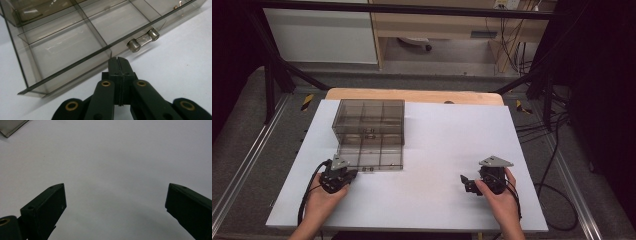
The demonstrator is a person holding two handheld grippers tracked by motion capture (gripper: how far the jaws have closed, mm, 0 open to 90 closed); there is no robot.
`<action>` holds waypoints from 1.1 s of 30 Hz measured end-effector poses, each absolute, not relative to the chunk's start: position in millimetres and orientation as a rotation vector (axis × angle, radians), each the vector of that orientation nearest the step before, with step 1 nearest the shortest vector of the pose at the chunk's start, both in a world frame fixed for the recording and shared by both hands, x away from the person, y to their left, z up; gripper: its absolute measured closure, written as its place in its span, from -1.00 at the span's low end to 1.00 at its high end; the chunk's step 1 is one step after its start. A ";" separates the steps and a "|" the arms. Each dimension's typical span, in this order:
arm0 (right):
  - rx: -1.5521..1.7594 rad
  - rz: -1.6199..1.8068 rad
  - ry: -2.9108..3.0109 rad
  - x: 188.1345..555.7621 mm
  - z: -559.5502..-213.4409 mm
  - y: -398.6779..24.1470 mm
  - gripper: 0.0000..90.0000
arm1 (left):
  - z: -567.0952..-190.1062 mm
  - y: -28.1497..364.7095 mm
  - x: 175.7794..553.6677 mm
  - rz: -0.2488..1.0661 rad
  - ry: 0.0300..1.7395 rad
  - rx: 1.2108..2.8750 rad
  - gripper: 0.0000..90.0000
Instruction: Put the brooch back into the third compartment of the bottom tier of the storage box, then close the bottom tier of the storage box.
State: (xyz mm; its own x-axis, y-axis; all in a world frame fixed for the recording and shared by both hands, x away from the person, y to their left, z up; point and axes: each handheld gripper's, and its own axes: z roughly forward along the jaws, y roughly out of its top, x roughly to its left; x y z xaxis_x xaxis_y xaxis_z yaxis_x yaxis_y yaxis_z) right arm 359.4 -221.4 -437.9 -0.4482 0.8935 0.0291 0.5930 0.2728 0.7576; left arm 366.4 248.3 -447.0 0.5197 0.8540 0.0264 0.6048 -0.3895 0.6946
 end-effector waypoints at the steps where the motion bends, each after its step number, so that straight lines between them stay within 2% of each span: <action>1: 1.345 1.008 2.142 359.4 -438.0 -221.7 -0.91 | -447.1 247.4 367.3 0.513 1.184 2.128 1.00; 14: 1.341 0.981 2.162 363.4 -440.6 -219.4 -0.91 | -450.9 241.2 366.3 0.543 1.181 2.092 1.00; 33: 1.322 0.965 2.175 364.1 -440.7 -215.5 -0.91 | -452.1 243.5 370.6 0.512 1.171 2.051 1.00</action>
